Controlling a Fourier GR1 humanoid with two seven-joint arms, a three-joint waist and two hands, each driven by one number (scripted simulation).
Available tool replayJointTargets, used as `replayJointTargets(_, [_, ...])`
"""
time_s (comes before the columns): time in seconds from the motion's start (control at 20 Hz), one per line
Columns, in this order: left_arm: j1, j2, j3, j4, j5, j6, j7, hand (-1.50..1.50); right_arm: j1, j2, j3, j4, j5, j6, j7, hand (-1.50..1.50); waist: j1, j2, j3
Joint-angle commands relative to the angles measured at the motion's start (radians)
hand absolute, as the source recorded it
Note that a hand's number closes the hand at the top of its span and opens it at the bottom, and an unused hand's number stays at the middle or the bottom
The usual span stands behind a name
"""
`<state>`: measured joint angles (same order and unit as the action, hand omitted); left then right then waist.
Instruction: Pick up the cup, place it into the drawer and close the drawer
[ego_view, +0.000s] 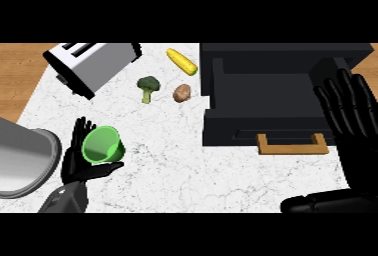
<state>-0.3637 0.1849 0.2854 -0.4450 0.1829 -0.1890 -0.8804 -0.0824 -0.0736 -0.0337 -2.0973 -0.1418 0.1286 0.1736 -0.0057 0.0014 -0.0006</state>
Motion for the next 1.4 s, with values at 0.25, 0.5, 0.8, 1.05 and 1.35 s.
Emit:
replayJointTargets(0.25, [-0.088,0.002,0.004,0.095,0.034,-0.164,0.005,-1.5,-0.054,0.007,0.004,0.092,0.035,-0.009,-0.038,-1.5,-0.001,0.002,0.0])
replayJointTargets(0.5, [-0.064,0.01,0.003,0.131,0.034,-0.247,-0.075,1.5,-0.054,-0.025,-0.051,-0.003,-0.06,0.001,0.047,-1.5,-0.006,0.002,-0.001])
replayJointTargets(0.8, [-0.116,0.0,0.005,0.121,0.022,-0.181,-0.146,1.5,-0.031,-0.005,-0.019,0.039,-0.02,0.007,-0.003,-1.5,-0.007,0.004,-0.001])
replayJointTargets(1.05, [-0.073,-0.016,0.003,0.139,0.013,-0.153,-0.217,1.5,-0.025,-0.02,-0.054,0.051,-0.034,0.018,-0.031,-1.5,-0.007,0.003,-0.001])
replayJointTargets(1.35, [0.027,-0.045,-0.015,-0.016,0.018,-0.078,-0.244,1.5,-0.042,-0.009,-0.022,-0.03,-0.021,-0.019,0.05,-1.5,0.005,-0.002,0.0])
